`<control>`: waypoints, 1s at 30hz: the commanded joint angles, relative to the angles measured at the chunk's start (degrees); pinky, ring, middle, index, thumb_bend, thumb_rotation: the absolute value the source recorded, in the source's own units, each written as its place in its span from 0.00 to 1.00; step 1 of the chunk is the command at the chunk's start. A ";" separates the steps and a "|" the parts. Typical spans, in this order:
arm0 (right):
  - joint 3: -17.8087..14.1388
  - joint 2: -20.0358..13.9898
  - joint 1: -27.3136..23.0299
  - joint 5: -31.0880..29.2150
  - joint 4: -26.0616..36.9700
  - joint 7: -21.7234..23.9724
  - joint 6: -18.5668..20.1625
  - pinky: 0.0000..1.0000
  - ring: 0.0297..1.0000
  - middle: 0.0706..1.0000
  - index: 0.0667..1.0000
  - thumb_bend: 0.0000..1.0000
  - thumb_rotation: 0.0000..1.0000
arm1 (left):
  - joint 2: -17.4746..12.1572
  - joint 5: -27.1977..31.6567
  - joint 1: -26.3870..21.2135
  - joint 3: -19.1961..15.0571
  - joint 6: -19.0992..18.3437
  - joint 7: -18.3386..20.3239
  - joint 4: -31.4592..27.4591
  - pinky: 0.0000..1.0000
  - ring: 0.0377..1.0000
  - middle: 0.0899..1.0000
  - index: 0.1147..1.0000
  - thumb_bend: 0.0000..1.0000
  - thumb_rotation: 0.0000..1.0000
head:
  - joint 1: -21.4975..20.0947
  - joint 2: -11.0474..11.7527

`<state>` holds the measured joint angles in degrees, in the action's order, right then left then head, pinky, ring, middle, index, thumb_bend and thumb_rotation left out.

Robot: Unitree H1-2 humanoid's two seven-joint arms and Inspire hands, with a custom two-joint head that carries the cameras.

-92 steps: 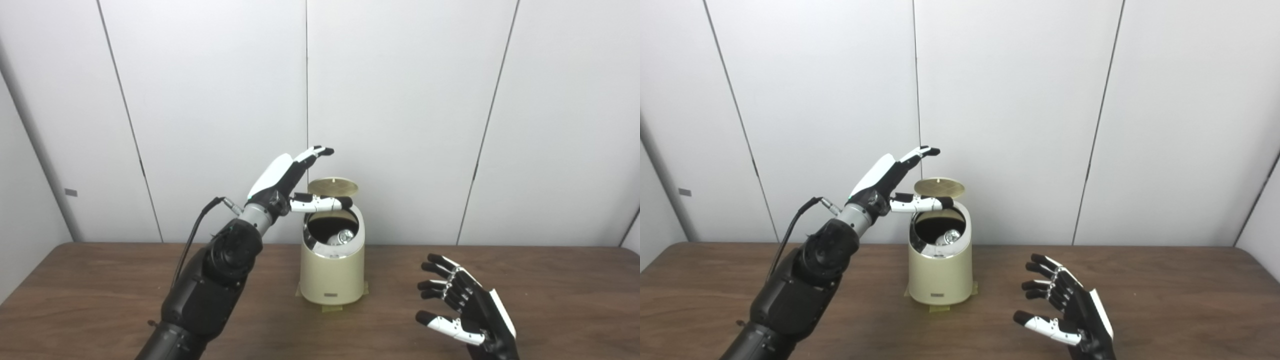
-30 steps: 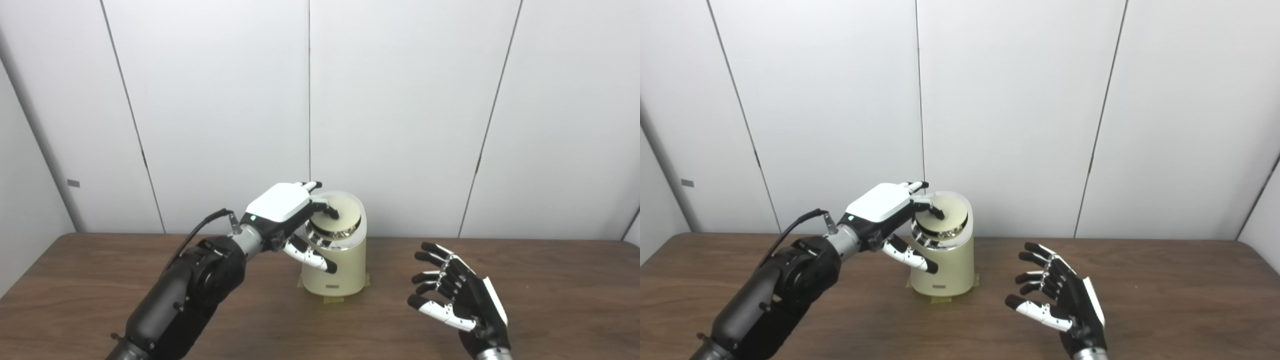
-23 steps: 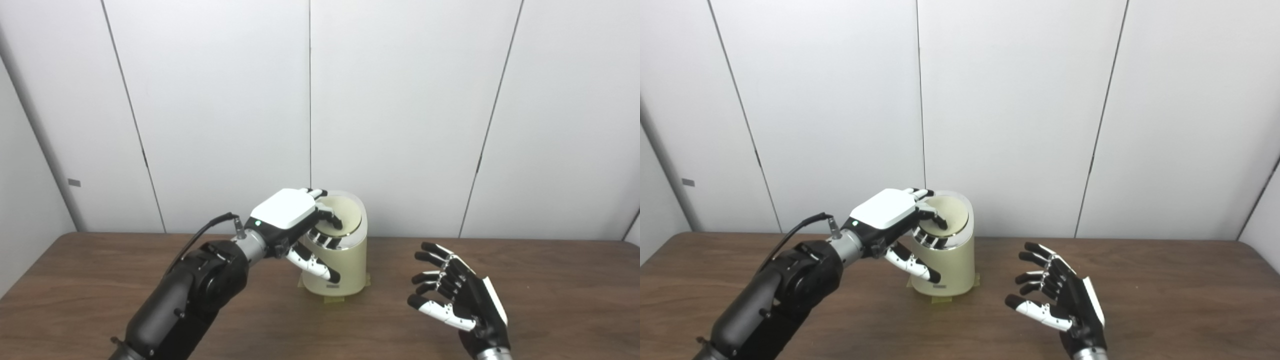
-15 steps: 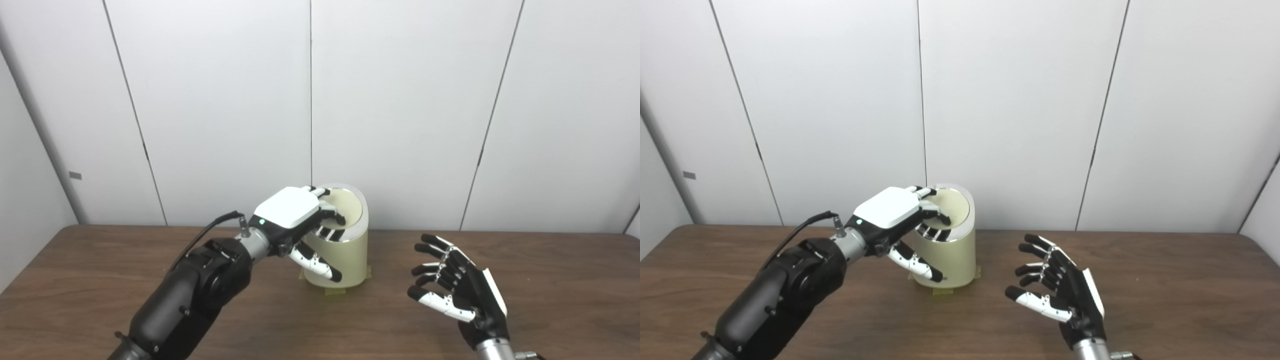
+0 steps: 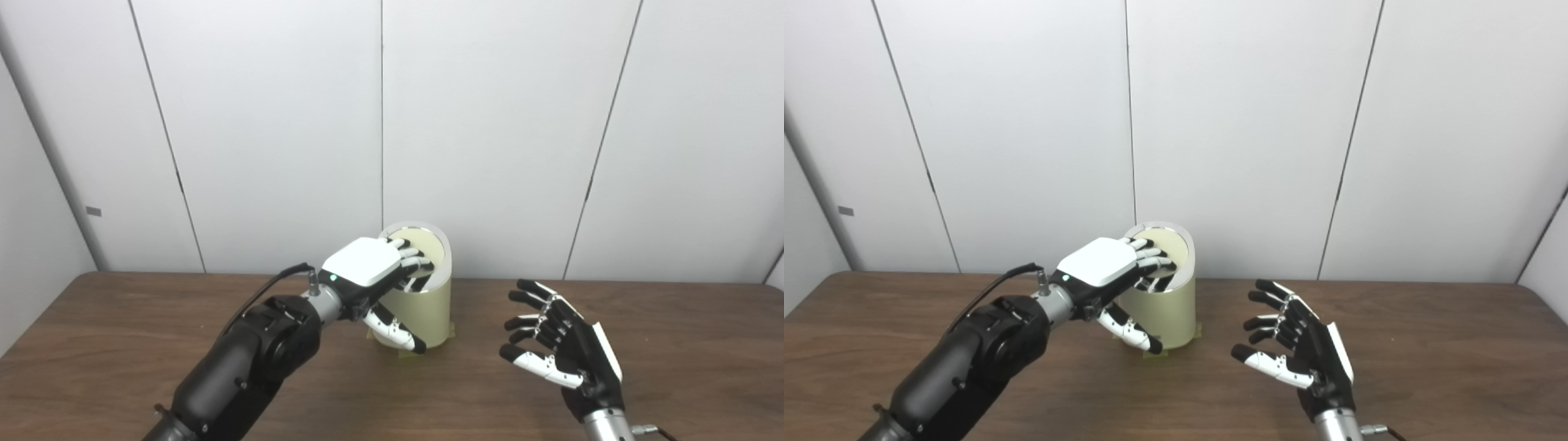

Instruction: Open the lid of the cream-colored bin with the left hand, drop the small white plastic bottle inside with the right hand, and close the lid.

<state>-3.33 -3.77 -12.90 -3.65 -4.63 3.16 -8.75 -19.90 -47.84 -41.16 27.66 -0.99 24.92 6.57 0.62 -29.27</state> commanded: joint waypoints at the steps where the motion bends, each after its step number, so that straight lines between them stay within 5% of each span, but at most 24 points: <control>1: -0.11 -0.14 -1.57 -0.31 1.62 -0.13 -1.03 0.45 0.54 0.72 0.74 0.77 0.24 | -0.23 1.13 -0.51 0.66 -1.04 4.08 3.12 1.00 1.00 0.91 0.90 0.99 0.49 | 0.01 -0.02; 15: -0.13 0.03 -1.37 -0.81 2.01 -0.28 -0.56 0.44 0.54 0.72 0.74 0.73 0.19 | -2.01 4.40 0.09 -2.19 -1.88 3.12 -2.58 1.00 1.00 0.89 0.88 0.94 0.51 | 0.44 0.22; 27: -0.22 -0.37 -1.60 -0.19 0.89 -0.46 -1.02 0.44 0.53 0.72 0.73 0.73 0.18 | 0.45 4.98 5.56 -13.77 -0.77 -10.25 -12.28 1.00 0.98 0.85 0.82 0.77 0.44 | 0.92 0.16; 30: -0.34 -0.32 -1.55 -0.61 1.02 -0.39 -0.66 0.44 0.53 0.72 0.73 0.74 0.18 | 1.56 5.29 7.98 -16.26 -0.08 -14.94 -13.06 0.94 0.94 0.85 0.82 0.74 0.41 | 0.96 0.13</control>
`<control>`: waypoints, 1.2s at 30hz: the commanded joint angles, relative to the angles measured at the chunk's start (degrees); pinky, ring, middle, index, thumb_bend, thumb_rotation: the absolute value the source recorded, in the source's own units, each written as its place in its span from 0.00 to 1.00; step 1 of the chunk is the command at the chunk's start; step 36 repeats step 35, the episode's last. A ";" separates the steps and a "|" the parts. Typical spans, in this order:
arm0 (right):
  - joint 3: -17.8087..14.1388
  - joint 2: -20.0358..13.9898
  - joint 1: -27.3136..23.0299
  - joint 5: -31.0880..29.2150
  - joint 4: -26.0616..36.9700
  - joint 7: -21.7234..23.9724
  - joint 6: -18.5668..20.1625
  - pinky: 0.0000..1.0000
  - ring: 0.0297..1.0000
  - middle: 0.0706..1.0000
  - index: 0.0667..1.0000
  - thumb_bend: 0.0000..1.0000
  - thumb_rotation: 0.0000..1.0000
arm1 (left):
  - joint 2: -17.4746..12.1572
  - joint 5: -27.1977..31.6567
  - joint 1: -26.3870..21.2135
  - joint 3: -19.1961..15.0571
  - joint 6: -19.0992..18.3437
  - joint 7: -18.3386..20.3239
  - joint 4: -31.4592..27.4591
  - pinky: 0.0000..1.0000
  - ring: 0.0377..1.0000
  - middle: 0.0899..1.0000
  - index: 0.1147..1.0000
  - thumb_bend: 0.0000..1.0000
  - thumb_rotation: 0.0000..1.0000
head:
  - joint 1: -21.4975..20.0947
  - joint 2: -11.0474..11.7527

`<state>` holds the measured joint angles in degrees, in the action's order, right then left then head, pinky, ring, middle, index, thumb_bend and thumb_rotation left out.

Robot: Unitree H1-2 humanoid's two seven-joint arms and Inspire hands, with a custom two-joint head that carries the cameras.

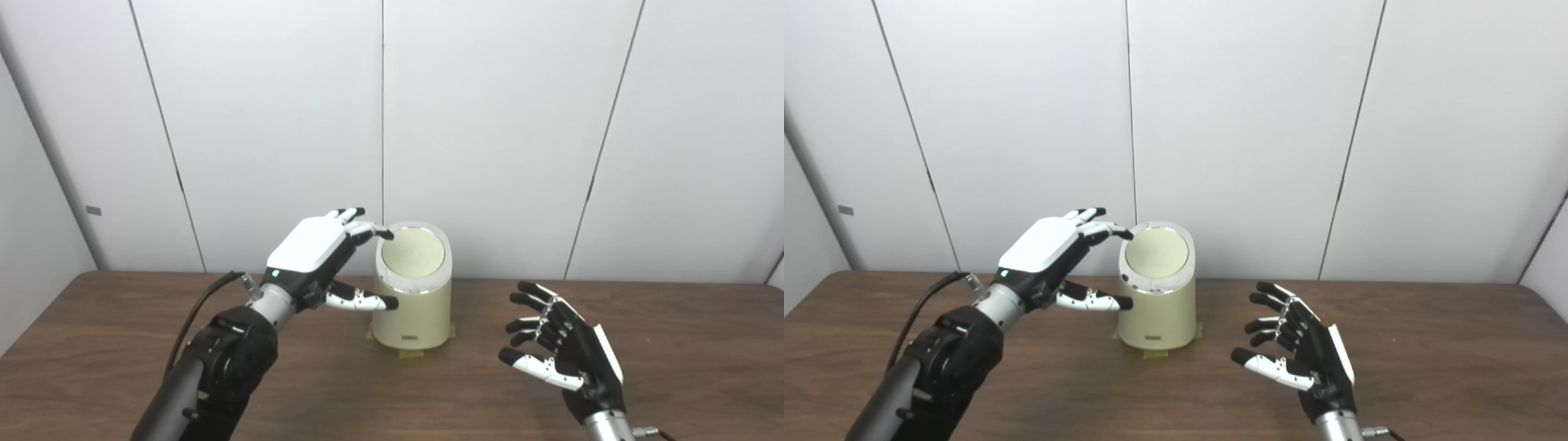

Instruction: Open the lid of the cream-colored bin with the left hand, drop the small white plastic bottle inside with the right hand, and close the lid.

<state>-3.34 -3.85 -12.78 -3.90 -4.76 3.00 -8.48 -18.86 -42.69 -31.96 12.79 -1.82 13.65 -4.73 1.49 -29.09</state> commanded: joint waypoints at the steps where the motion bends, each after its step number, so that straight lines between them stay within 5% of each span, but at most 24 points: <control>1: -0.37 -0.24 -1.63 -0.48 1.17 -0.19 -0.90 0.44 0.53 0.72 0.73 0.74 0.17 | 0.98 0.75 -0.13 -2.36 1.09 -5.28 -2.01 0.88 0.93 0.86 0.82 0.73 0.39 | 0.15 -0.07; 5: -0.53 -0.08 -1.44 -0.71 1.94 -0.44 0.20 0.43 0.53 0.71 0.72 0.76 0.19 | 3.92 6.23 4.87 -6.80 2.19 -10.03 -3.23 0.70 0.83 0.81 0.78 0.70 0.32 | 0.19 -0.06; 12: -0.50 -0.77 -1.44 -0.69 1.79 0.05 -1.05 0.47 0.55 0.72 0.72 0.75 0.18 | 12.78 28.60 15.31 -15.82 1.35 -11.06 -4.58 0.62 0.73 0.77 0.79 0.67 0.21 | 0.62 -0.02; 17: -0.52 -0.85 -1.13 0.03 2.31 -0.43 -1.12 0.48 0.57 0.72 0.72 0.76 0.20 | 16.08 37.18 20.15 -18.50 3.60 -11.72 -2.25 0.54 0.67 0.73 0.78 0.66 0.25 | 0.77 -0.17; 25: -0.48 -0.50 -0.63 0.64 3.22 -0.84 -1.14 0.49 0.60 0.71 0.72 0.74 0.17 | 16.68 45.36 21.05 -18.76 4.82 -10.40 0.52 0.47 0.60 0.65 0.74 0.64 0.16 | 0.93 0.01; 36: -0.39 0.28 -0.75 1.25 3.19 -1.93 -0.92 0.51 0.61 0.70 0.72 0.76 0.19 | 15.86 47.28 20.61 -18.51 4.73 -10.55 1.42 0.45 0.60 0.66 0.72 0.65 0.14 | 0.34 0.30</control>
